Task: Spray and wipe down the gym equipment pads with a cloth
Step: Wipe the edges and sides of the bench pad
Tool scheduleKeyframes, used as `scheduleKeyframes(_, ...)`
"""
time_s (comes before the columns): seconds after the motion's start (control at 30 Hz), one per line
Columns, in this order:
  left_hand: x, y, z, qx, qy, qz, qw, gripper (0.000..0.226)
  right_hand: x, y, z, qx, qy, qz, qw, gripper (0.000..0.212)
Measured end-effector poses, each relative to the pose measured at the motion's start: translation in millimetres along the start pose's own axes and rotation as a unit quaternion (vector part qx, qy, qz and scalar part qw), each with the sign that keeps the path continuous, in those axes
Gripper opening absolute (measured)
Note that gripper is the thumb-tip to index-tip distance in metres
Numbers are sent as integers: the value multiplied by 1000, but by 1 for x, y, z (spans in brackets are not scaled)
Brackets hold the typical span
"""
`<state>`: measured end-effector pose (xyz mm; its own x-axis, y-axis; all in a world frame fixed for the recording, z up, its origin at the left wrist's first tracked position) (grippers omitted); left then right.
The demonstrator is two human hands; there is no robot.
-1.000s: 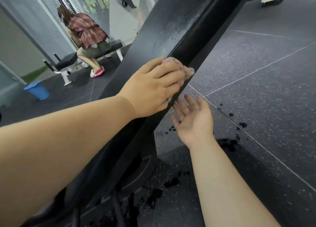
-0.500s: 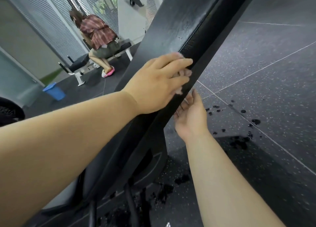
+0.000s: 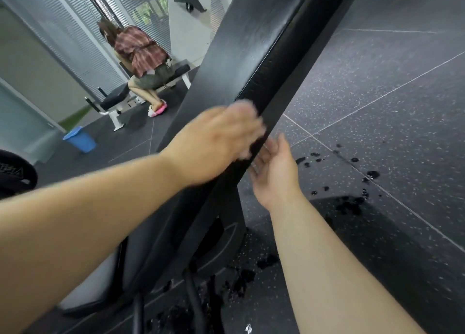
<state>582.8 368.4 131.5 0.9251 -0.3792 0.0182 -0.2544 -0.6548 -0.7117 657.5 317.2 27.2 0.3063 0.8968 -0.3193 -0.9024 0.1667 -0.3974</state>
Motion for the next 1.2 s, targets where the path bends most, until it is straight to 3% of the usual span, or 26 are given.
scheduleKeyframes(0.1,24,-19,7,27,-21,-12,999,37,2,6,1,18,-3,0,1000,51)
scheduleKeyframes(0.23,-34,8,21,-28,-15,-33,999,38,8,5,-3,-12,-15,-2,1000,57)
scheduleKeyframes(0.43,-108,57,20,-55,-93,-25,994,35,1,6,-5,-33,-23,10,999,62)
scheduleKeyframes(0.63,-15,-2,6,23,-11,-1,1000,30,0,42,-6,-1,23,14,1000,45)
scheduleKeyframes(0.8,-56,23,26,-3,1,-58,998,32,4,61,-6,25,0,41,999,56)
scheduleKeyframes(1.0,-155,90,41,-50,-113,-93,988,40,-3,72,-14,-63,-23,108,992,65)
scheduleKeyframes(1.2,-62,48,27,9,-32,-41,999,33,-3,93,-24,-63,-21,133,989,57)
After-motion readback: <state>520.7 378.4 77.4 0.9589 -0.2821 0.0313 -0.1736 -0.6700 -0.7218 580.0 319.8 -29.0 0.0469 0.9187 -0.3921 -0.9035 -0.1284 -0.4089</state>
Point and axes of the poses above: each hand's wrist, its own x-axis towards the middle knuckle, its own z-axis out of the palm, y = z × x, the point moved 3 cm from there along x, towards the middle knuckle, and after that the axes turned 10 degrees about z, right-handed, at the moved point
